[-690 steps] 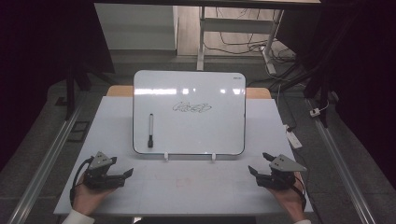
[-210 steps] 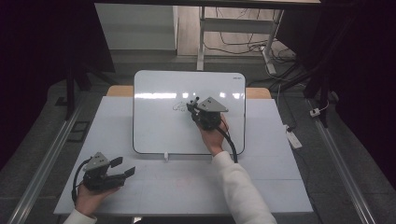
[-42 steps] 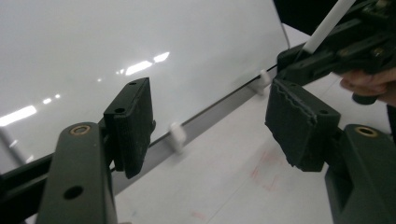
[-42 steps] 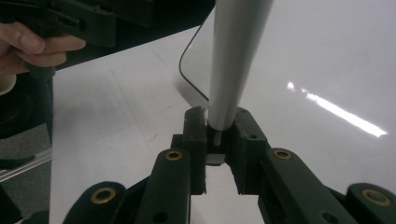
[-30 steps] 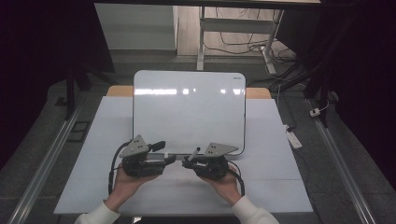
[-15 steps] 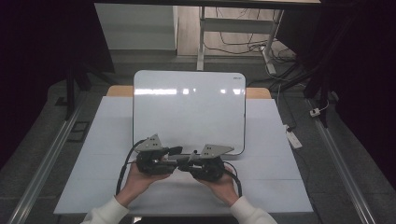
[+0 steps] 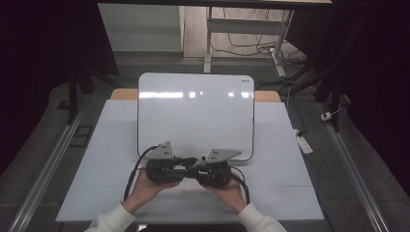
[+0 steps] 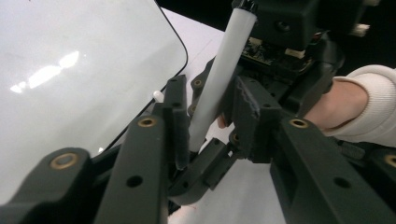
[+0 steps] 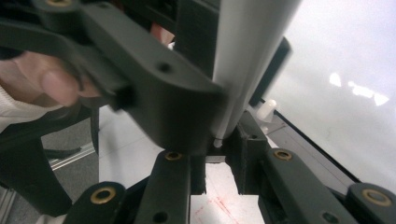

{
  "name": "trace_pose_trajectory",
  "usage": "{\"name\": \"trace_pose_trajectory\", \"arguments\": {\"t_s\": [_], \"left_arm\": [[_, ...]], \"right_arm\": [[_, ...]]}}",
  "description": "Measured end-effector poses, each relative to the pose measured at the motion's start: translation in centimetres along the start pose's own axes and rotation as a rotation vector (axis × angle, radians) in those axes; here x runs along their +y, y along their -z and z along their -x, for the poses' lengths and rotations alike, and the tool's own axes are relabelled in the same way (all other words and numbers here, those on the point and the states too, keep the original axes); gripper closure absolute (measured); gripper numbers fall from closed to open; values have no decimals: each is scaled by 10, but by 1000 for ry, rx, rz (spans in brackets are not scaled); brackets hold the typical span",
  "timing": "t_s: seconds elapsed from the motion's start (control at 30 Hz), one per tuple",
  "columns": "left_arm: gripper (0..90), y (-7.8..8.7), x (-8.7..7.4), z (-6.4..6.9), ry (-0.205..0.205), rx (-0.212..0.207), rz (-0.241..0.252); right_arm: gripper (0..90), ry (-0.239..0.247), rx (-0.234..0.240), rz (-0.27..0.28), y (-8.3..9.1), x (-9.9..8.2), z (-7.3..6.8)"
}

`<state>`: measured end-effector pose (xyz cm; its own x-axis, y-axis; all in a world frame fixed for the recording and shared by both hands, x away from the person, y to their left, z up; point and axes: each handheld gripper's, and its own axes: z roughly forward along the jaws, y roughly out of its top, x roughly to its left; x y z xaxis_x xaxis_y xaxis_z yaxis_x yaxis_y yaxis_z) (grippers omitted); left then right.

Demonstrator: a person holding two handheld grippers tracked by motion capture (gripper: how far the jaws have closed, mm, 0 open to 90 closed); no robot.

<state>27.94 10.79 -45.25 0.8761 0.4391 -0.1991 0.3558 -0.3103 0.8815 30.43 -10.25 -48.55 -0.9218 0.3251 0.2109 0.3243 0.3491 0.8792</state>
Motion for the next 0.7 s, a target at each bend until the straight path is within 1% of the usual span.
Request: {"name": "trace_pose_trajectory", "arguments": {"t_s": [0.07,0.1,0.3,0.37,0.43,0.5,0.53,0.57,0.6,0.7], "left_arm": [[719,-1,0,0,-3,-1,-1],[726,0,0,0,-8,5,-2],[791,3,0,0,-52,70,-8],[808,5,-1,-1,-51,78,-4],[812,7,-1,-2,-42,76,2],[814,8,-1,-2,-35,85,4],[814,9,-1,-2,-33,101,5],[815,11,-1,-3,-30,116,7],[815,13,-1,-4,-22,122,11],[815,23,-2,-10,14,155,25]], "right_arm": [[771,2,5,-1,-1,0,-1],[771,1,6,-1,-2,0,-2],[766,-32,32,0,-4,-1,-1],[761,-48,45,2,-4,-1,-1],[757,-65,57,11,-4,-1,-1],[747,-65,60,19,-5,-1,-1],[726,-60,56,21,-5,-1,-2],[681,-52,48,27,-5,-1,-3],[630,-47,39,32,-5,-1,-4],[547,-52,12,61,-1,0,-5]]}}
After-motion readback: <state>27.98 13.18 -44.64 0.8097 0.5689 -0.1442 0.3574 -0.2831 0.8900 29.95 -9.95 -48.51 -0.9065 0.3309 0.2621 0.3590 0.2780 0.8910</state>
